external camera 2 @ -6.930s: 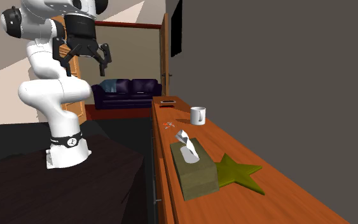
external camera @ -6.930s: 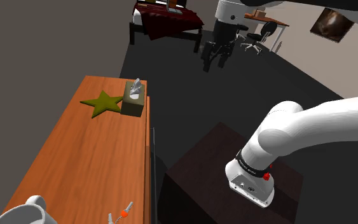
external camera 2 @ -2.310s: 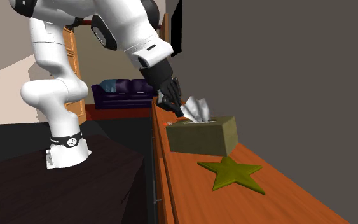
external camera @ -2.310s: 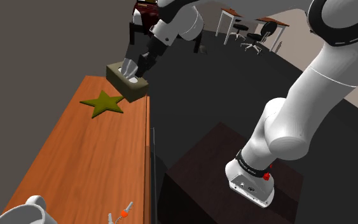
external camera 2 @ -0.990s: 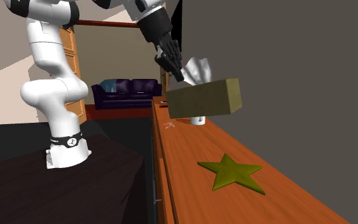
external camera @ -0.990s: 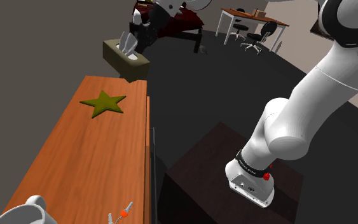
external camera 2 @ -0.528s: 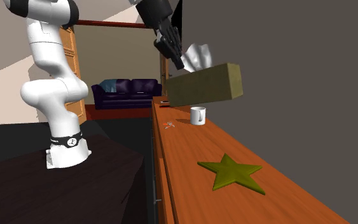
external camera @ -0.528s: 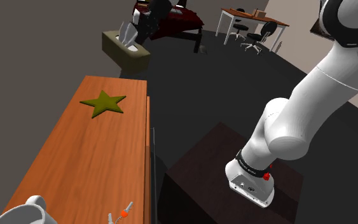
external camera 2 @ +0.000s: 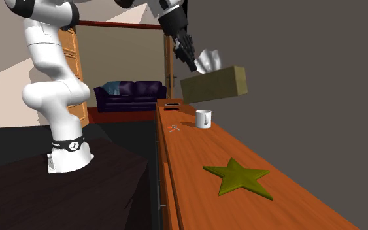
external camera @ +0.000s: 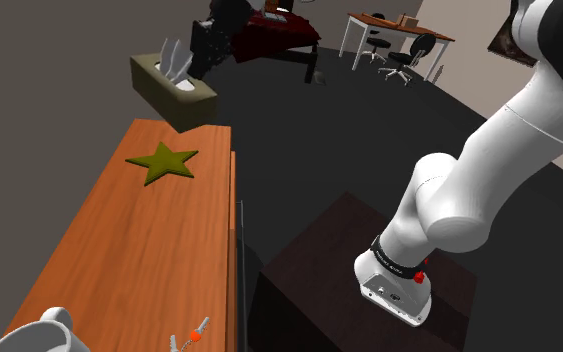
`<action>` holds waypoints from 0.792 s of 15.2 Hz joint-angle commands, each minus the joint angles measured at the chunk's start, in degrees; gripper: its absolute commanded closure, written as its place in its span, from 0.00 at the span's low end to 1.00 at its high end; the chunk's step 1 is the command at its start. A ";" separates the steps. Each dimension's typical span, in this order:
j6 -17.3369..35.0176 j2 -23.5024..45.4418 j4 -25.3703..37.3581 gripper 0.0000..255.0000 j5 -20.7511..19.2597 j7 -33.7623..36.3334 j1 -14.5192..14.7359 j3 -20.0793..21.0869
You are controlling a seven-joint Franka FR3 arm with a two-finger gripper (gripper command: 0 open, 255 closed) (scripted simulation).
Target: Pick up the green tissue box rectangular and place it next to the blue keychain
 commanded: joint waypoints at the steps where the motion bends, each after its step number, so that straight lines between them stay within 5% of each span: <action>1: 1.66 -0.51 -0.78 1.00 -0.28 2.70 1.10 1.88; 12: 9.79 1.22 -0.38 1.00 -2.85 17.69 6.82 12.12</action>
